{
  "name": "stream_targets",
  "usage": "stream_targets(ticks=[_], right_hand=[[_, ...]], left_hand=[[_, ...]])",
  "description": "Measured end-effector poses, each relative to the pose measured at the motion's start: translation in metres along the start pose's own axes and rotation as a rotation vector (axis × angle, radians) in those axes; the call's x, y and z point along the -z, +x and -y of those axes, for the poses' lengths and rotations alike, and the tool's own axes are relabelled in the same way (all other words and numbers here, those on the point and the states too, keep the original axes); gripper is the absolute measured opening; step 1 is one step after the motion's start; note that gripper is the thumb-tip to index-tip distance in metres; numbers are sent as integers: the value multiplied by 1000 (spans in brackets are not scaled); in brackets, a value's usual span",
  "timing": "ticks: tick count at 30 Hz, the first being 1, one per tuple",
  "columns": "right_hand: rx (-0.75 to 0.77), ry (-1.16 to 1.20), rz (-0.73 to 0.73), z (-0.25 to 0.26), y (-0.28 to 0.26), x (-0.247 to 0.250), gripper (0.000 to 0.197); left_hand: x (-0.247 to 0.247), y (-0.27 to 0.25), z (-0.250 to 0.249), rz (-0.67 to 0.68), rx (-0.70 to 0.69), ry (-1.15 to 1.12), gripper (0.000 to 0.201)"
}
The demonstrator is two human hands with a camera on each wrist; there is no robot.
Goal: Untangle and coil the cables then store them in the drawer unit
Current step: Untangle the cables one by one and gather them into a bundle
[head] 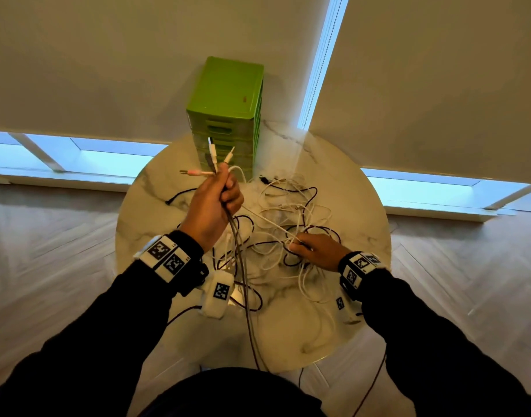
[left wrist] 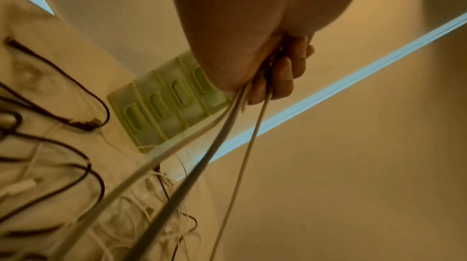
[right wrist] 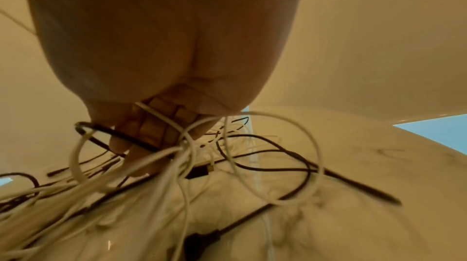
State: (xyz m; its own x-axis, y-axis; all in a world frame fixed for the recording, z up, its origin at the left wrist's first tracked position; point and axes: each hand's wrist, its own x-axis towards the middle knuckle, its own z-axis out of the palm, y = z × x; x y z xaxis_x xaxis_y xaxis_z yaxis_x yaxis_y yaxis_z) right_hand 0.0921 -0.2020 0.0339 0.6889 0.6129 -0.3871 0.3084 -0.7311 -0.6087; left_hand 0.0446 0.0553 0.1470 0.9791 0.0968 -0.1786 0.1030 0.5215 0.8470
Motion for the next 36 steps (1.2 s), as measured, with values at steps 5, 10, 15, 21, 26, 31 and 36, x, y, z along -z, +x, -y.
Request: stream_targets(ticks=[5,10,15,21,26,31,36], right_hand=[[20,72,-109,1,0,12,39],[-4,106,-421,35,12,23,41],[253,17,-502,73,15,24,35],[203,-132,-496,87,0,22,33],[186,-102,-413,81,-7,10,29],[8,-231,-190,63,-3,-2,35],[-139,-315,6,40,-4,1,28]], left_hand=[[18,1,-10,-144,-138,163,41],[16,-4,25,-118,-34,621,38],[-3,-5,50,-70,103,692,42],[-16,-2,48,-12,85,629,43],[-15,2,53,4,86,677,31],[-14,-5,52,79,68,847,15],[-8,-13,36,34,-17,818,20]])
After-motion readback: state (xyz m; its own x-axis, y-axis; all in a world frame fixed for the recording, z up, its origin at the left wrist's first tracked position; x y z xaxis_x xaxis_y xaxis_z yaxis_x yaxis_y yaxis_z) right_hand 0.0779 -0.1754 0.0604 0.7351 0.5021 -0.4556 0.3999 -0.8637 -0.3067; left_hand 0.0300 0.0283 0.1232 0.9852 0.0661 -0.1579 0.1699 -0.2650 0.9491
